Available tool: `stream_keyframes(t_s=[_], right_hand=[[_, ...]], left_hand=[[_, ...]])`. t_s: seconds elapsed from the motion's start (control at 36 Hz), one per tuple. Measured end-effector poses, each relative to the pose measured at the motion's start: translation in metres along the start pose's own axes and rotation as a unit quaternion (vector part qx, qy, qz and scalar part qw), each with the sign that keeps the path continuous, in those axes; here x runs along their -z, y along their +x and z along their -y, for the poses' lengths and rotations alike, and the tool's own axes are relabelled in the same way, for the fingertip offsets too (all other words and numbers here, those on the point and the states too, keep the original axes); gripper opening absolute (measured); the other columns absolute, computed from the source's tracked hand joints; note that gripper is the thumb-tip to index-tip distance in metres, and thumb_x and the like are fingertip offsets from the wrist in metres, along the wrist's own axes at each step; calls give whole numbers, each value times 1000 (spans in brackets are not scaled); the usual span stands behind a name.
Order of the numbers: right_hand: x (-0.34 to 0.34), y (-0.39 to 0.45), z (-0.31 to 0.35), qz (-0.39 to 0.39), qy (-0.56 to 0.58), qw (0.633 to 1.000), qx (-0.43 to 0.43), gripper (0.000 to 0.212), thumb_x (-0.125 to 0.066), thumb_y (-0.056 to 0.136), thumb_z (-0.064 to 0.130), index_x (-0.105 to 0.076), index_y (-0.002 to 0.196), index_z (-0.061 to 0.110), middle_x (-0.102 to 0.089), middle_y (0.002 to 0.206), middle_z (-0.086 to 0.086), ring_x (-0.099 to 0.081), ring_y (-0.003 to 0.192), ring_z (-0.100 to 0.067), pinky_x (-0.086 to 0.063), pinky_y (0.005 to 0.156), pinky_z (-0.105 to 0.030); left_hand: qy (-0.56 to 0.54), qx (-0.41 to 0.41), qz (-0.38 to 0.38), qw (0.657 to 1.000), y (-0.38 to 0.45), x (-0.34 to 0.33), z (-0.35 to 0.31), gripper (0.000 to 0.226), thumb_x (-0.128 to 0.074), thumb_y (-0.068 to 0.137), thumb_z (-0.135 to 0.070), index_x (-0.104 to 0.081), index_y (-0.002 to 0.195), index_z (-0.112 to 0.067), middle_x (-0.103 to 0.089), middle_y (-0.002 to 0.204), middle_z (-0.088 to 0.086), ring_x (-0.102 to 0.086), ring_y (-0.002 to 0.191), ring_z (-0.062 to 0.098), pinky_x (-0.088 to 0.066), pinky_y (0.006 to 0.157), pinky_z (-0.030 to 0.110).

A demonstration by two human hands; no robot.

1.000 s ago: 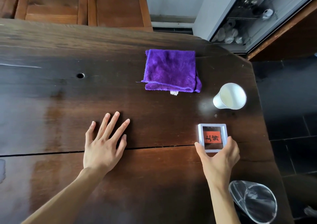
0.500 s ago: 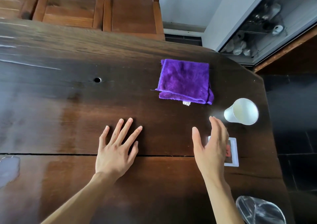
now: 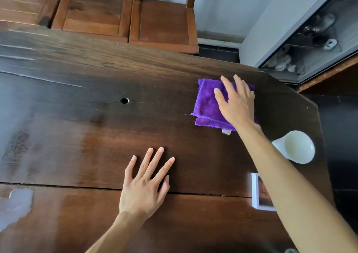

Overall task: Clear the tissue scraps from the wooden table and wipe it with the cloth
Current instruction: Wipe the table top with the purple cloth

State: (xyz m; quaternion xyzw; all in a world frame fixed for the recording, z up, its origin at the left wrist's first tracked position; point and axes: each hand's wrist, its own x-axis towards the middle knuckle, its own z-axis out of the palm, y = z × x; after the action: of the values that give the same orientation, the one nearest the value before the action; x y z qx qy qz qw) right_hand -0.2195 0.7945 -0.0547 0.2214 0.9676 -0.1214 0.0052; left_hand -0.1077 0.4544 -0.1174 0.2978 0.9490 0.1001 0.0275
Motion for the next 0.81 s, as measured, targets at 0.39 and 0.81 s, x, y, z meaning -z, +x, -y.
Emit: stream_keyframes(t_s=[0.39,0.81], right_hand=[[-43,-5,6,3,-80,996,-27,70,-12,97,72,-4,159,41,-2,170,-1,1,156,-29,0,119,-68],[-42,-16,6,34,-66,997,-19,73,-10,91,81,2,156,48,2,170,5,10,156,-26,3,108,-82]], left_hand=[[-7,2,13,1000,0,2,-1,60,-43,100,-44,-29,158,-45,-16,171,-9,-17,158,15,-20,124,53],[-7,4,10,1000,0,2,-3,57,-38,101,-44,-30,157,-46,-17,171,-9,-15,158,15,-18,125,53]])
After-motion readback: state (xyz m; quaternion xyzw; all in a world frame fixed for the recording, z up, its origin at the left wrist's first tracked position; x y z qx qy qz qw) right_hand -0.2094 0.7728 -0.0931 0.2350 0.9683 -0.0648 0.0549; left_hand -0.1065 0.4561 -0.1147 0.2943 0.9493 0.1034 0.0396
